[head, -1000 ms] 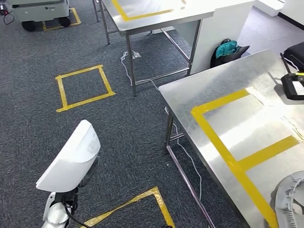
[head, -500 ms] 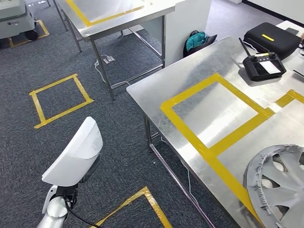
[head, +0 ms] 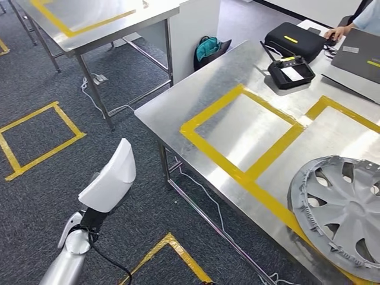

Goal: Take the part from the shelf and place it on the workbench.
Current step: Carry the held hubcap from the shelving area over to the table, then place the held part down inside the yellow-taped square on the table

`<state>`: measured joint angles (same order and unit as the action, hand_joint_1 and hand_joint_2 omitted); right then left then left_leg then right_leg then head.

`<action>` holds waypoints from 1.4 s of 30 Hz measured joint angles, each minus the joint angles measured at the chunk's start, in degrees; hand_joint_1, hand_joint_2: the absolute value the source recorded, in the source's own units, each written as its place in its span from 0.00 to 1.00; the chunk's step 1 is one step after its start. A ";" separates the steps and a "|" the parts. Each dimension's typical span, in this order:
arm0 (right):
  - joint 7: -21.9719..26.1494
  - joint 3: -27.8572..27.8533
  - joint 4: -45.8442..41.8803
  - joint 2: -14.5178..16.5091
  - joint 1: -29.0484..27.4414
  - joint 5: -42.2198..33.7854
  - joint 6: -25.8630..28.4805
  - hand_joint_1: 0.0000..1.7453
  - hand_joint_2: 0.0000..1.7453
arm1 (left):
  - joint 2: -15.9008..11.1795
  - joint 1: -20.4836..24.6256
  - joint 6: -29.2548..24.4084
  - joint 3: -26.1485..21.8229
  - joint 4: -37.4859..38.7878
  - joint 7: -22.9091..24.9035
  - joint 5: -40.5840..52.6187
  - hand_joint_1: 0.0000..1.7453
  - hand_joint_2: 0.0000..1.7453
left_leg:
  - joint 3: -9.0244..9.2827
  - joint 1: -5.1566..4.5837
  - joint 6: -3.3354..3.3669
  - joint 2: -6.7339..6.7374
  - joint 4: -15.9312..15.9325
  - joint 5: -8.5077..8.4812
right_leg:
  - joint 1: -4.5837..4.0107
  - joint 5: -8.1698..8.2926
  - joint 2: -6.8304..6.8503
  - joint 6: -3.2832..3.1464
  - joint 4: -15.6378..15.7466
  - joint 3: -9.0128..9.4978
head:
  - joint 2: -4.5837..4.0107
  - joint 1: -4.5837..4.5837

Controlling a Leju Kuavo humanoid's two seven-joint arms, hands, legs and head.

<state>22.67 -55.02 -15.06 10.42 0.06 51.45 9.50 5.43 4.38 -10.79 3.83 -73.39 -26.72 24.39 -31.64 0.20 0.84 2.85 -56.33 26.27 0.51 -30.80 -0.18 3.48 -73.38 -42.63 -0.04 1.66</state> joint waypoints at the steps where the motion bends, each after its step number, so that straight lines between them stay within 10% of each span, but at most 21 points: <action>1: 0.00 -0.02 0.00 -0.12 -0.02 0.21 -0.02 0.00 1.00 | 0.00 0.48 -0.09 0.02 0.49 0.17 0.19 1.00 1.00 | 0.13 0.00 -0.13 0.66 -0.02 0.10 | -0.01 1.82 0.60 0.00 3.57 2.05 | 0.00 0.01; 5: 0.00 -0.08 0.06 -0.30 0.35 0.86 -0.29 0.00 1.00 | -0.07 2.44 -0.34 0.02 2.15 0.59 1.07 1.00 1.00 | 0.50 -0.74 -1.06 2.73 -0.31 0.63 | -0.38 5.30 4.56 -1.03 14.26 7.88 | -0.01 -0.15; 9: -0.01 -0.36 0.17 -0.34 0.49 1.16 -0.43 0.00 1.00 | -0.08 4.04 -0.72 0.03 3.49 0.78 1.57 1.00 1.00 | 0.10 -0.48 -2.14 1.73 -1.91 2.26 | -0.13 5.70 1.71 -2.58 14.37 7.65 | -0.01 -0.39; 11: -0.01 -0.49 0.17 -0.42 0.70 1.31 -0.52 0.00 1.00 | -0.22 4.30 -1.08 0.05 3.99 0.81 1.86 1.00 1.00 | -2.56 -0.26 -2.59 -1.37 -7.91 5.54 | 0.10 5.85 0.28 -3.04 14.45 7.64 | 0.00 -0.53; 14: -0.02 -0.81 0.19 -0.45 0.83 1.78 -0.74 0.00 1.00 | -0.36 4.45 -1.91 0.10 4.95 0.92 2.41 1.00 1.00 | -7.37 -0.10 -2.78 -2.51 -17.00 8.27 | 0.17 5.89 -2.26 -3.23 14.44 7.62 | 0.00 -0.56; 18: -0.10 -0.97 0.28 -0.48 0.84 2.37 -0.66 0.00 1.00 | -0.34 5.55 -2.96 0.14 5.69 0.76 3.07 1.00 1.00 | -3.07 0.63 -2.78 -4.99 -6.01 0.99 | 0.41 6.03 -5.57 -2.65 14.30 7.57 | -0.02 -0.61; 22: -0.27 -1.11 0.34 -0.58 0.59 2.96 -0.57 0.00 1.00 | -0.02 6.78 -3.62 0.65 6.09 0.33 4.32 1.00 1.00 | -1.29 0.82 -1.97 -6.32 -1.17 -0.08 | 0.66 6.71 -7.82 -1.01 14.70 6.48 | -0.02 -0.70; 25: -0.35 -1.27 0.50 -0.75 0.43 3.38 -0.78 0.00 1.00 | 0.50 7.73 -4.20 1.77 6.32 0.53 6.09 1.00 1.00 | -1.23 0.86 -0.66 -4.48 -0.73 -0.43 | 0.37 4.72 -4.26 -0.19 11.68 4.52 | -0.02 -0.21; 29: -0.35 -1.31 0.55 -0.78 0.97 3.63 -0.93 0.00 1.00 | 0.72 8.14 -4.58 2.77 6.86 1.11 7.32 1.00 1.00 | -1.13 0.29 0.00 -1.31 -0.72 -0.24 | 0.19 -0.95 -0.28 0.10 -1.30 -1.36 | -0.01 0.20; 35: -0.33 -1.33 0.55 -0.89 1.05 3.80 -0.92 0.00 1.00 | 0.87 9.14 -4.62 3.68 7.36 1.38 7.67 1.00 1.00 | -0.32 -0.35 -0.84 2.25 -0.92 0.44 | -0.39 5.81 4.09 -0.70 13.98 7.47 | -0.01 0.09; 38: -0.31 -1.33 0.58 -0.89 1.00 4.25 -1.03 0.00 1.00 | 1.08 10.22 -4.90 4.21 7.85 2.15 8.83 1.00 1.00 | -0.28 -0.43 -1.58 3.38 -0.94 0.62 | -0.40 6.03 2.61 -1.63 14.44 7.25 | -0.01 -0.15; 42: -0.27 -1.39 0.64 -0.96 1.39 5.30 -1.08 0.00 1.00 | 1.22 12.50 -6.00 4.93 9.40 3.84 10.89 1.00 1.00 | -4.54 -0.07 -2.56 -1.45 -10.18 5.98 | 0.19 6.55 -0.05 -2.65 14.72 6.94 | -0.02 -0.44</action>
<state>22.39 -56.41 -14.42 9.46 1.45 56.74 8.41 6.64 16.88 -16.79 8.75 -63.99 -22.88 35.28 -36.19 0.14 -1.71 1.41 -66.51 32.25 0.70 -24.26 -0.23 0.83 -58.67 -35.69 -0.06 1.22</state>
